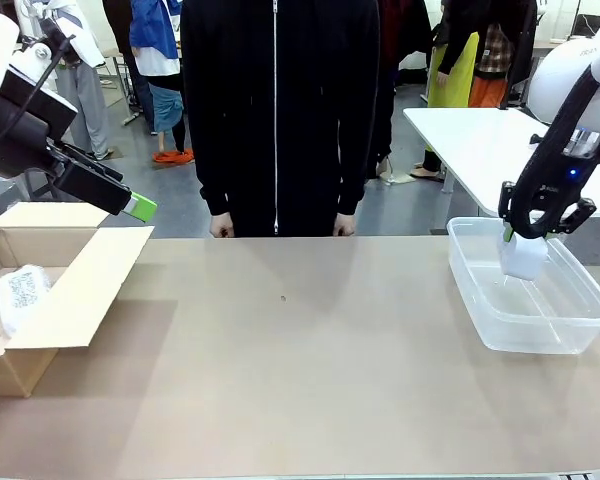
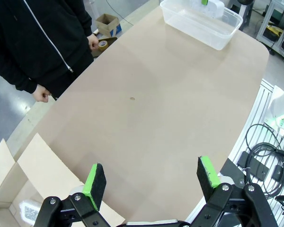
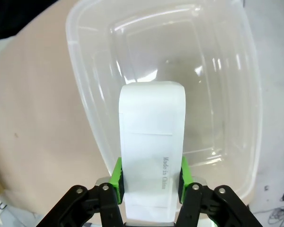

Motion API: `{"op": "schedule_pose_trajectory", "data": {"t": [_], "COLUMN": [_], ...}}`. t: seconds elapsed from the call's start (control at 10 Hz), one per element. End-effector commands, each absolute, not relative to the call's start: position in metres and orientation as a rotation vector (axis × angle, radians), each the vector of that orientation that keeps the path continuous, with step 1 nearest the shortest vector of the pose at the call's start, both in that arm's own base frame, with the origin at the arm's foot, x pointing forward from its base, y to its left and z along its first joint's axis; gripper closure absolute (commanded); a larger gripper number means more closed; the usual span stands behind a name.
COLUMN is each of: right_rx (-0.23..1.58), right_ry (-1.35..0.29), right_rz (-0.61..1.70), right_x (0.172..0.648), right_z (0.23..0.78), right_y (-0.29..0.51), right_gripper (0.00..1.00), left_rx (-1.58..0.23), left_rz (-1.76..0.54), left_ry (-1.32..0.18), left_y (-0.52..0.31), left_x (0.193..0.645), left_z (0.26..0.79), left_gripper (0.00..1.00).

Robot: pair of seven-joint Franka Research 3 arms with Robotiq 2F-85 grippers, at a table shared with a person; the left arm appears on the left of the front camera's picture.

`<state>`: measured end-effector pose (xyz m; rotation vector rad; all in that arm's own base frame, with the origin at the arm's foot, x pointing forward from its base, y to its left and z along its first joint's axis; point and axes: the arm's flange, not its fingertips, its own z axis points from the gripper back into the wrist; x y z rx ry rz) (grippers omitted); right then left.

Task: Separate and place wrapped and unwrapped clocks.
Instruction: If the picked Digital clock is wrapped, place it in the Package Box ; if not, place it in the Organizing box.

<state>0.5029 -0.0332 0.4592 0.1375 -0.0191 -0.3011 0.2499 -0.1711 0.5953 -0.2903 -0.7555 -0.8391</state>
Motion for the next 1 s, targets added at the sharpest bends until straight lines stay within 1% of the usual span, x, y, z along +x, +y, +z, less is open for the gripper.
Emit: {"op": "schedule_pose_trajectory", "data": {"t": [0.0,0.2,0.6,0.7,0.9], "right_rx": [0.140,0.150,0.122,0.119,0.122], "right_ry": [0.003,0.017,-0.053,-0.055,-0.050], "right_rz": [-0.293,-0.295,-0.328,-0.331,-0.342], "right_x": [0.516,0.517,0.520,0.521,0.522], "right_z": [0.455,0.443,0.430,0.429,0.431], "right_y": [-0.041,-0.045,-0.046,-0.046,-0.048], "right_gripper": [0.48,0.48,0.48,0.00,0.00], "left_rx": [-0.302,-0.302,-0.302,-0.302,-0.302], "left_rz": [-0.837,-0.837,-0.837,-0.837,-0.837], "left_ry": [-0.763,-0.763,-0.763,-0.763,-0.763], "left_y": [-0.172,-0.172,-0.172,-0.172,-0.172], "left_x": [0.250,0.250,0.250,0.250,0.250], "left_z": [0.596,0.596,0.596,0.596,0.596], "left_gripper": [0.00,0.00,0.00,0.00,0.00]}}
